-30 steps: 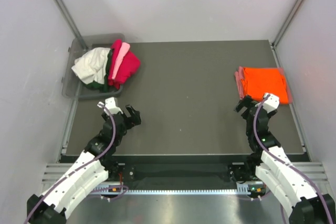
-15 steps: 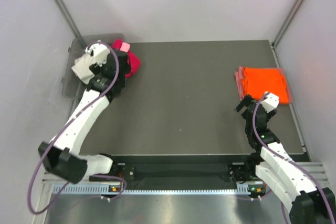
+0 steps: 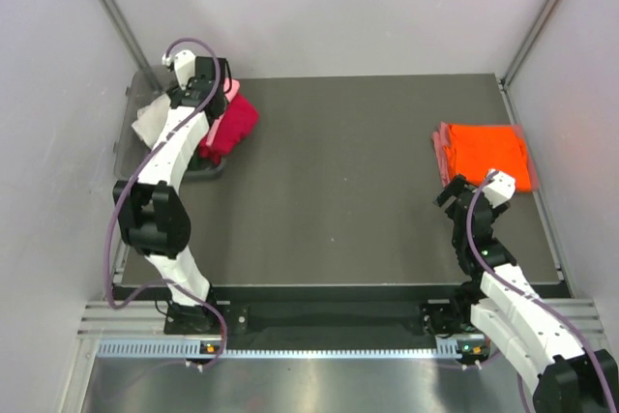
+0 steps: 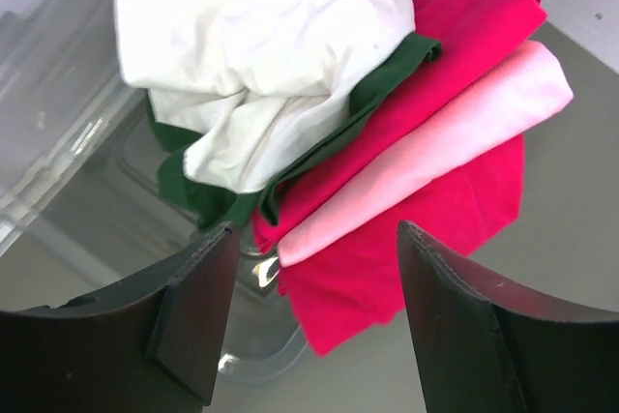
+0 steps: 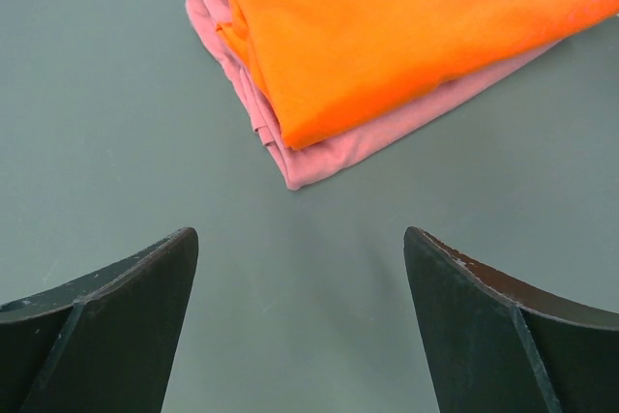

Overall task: Fold and stack the t-shirts
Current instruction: Grab the tshirt from the pile

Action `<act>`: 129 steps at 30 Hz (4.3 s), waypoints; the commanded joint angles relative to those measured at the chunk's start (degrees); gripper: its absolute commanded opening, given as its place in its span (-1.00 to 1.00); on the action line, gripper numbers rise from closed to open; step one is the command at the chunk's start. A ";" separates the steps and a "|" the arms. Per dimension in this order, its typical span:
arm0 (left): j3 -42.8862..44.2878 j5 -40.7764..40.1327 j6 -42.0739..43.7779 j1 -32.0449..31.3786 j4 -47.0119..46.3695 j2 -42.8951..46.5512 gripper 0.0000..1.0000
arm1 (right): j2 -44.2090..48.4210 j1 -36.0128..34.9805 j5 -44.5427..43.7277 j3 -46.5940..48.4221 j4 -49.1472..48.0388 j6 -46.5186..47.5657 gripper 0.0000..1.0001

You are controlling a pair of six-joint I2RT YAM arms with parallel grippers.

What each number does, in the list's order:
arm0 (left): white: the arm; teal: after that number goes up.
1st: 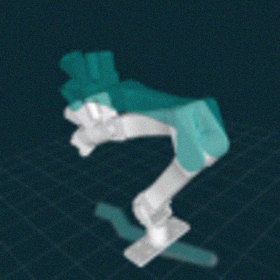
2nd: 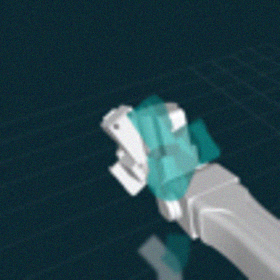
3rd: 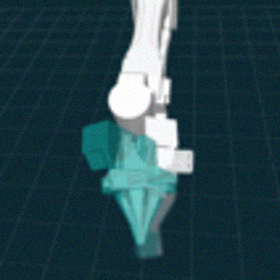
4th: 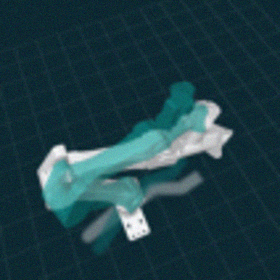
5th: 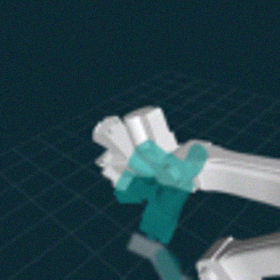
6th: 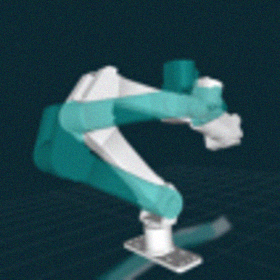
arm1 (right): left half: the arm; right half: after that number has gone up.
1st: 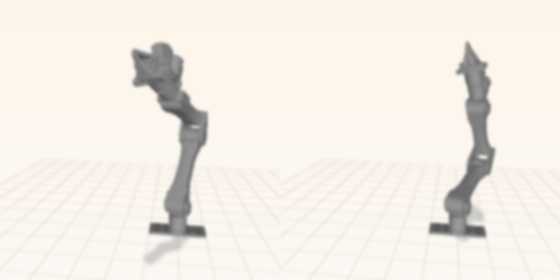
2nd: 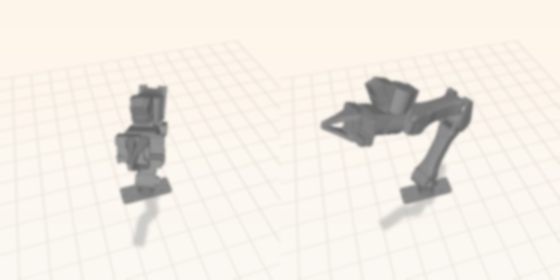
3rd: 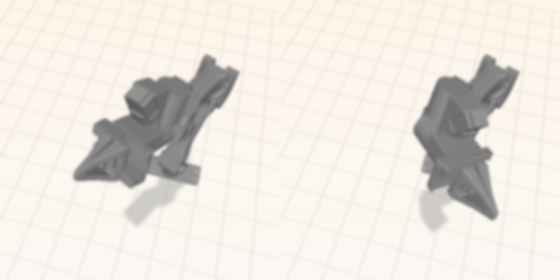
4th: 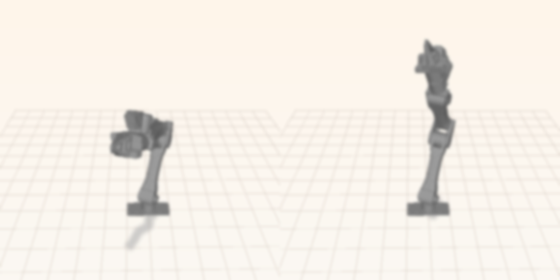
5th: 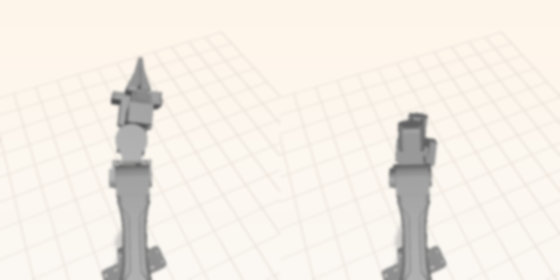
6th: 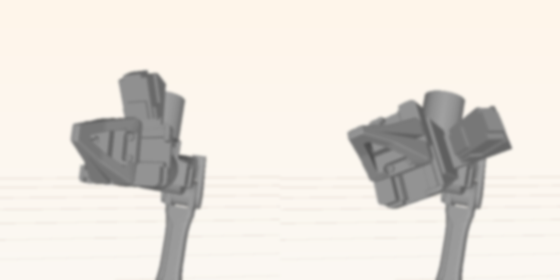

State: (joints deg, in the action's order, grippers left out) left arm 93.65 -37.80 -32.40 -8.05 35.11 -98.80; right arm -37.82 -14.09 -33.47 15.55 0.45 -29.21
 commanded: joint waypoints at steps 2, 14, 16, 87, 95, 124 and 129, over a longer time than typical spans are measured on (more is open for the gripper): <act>4.26 3.16 2.77 1.37 -4.08 -6.64 0.38 | 0.29 0.20 -0.81 2.03 -1.77 -0.06 0.74; 16.13 2.47 0.76 6.21 1.02 -23.01 -0.26 | 0.12 0.20 -1.24 2.20 -1.41 -0.32 0.66; 14.12 2.21 1.46 6.21 -0.56 -21.44 -0.76 | 0.21 0.20 -1.16 2.03 -1.42 -0.23 0.65; -1.71 13.20 -1.86 19.13 4.51 13.64 0.49 | -3.22 0.20 2.18 2.73 -2.65 0.91 0.63; -3.30 15.91 -1.70 19.30 6.37 9.96 0.45 | -3.48 0.11 3.94 2.73 -3.35 1.35 0.62; 0.83 11.61 -1.26 21.50 8.66 3.52 -1.00 | -5.94 0.20 4.64 3.52 -3.79 1.61 0.60; 2.68 19.60 -0.73 21.41 4.97 13.71 -1.00 | -6.91 0.11 5.26 3.78 -4.14 1.79 0.59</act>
State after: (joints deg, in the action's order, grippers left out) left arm 91.92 -21.98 -33.08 13.10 43.59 -94.26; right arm -44.38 -14.09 -28.80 16.25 -1.28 -28.08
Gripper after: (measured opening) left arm 0.023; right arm 0.795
